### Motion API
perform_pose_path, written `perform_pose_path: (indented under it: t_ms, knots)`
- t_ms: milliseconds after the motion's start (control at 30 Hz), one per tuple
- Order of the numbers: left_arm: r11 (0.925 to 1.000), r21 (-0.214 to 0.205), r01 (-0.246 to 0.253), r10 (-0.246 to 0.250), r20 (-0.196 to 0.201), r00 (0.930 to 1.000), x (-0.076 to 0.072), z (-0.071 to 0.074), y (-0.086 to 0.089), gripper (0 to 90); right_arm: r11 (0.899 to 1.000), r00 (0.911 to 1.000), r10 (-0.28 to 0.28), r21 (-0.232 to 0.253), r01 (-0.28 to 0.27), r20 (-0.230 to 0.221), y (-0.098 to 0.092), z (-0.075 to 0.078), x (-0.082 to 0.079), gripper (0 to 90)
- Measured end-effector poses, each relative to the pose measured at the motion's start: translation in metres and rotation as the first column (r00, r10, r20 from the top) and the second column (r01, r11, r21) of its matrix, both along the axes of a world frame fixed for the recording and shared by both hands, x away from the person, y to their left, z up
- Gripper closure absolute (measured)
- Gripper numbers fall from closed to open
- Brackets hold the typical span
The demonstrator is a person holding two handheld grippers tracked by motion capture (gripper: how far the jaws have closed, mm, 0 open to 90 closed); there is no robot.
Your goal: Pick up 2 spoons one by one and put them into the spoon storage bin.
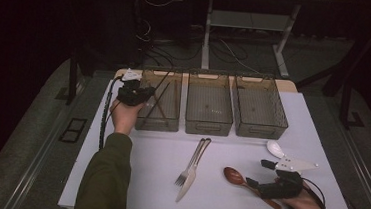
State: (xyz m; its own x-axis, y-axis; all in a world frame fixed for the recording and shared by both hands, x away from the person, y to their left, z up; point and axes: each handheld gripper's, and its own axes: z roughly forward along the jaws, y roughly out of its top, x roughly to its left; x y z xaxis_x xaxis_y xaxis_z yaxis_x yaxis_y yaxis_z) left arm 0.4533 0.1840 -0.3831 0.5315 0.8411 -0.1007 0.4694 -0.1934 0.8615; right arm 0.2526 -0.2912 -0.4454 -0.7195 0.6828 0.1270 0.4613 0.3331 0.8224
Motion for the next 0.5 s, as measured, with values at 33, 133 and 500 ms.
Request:
perform_pose_path:
  t_ms: [33,133,500]
  knots:
    - [1.0000,-0.003,-0.002,0.002,-0.005,1.0000,0.0001,-0.0015,0.0001,84.7,1.000,1.0000,-0.001,0.000,0.001,0.000,-0.0001,0.0000,0.0000,11.5]
    - [0.9999,0.014,-0.002,0.002,-0.026,0.9997,0.0006,-0.0051,0.0000,84.7,1.000,1.0000,-0.002,-0.001,0.002,-0.002,-0.0005,0.0000,0.0000,11.5]
    - [0.9998,0.018,-0.006,0.006,-0.028,0.9996,-0.0002,-0.0082,-0.0012,81.3,1.000,1.0000,-0.001,-0.001,0.001,-0.001,-0.0003,-0.0001,0.0002,11.5]
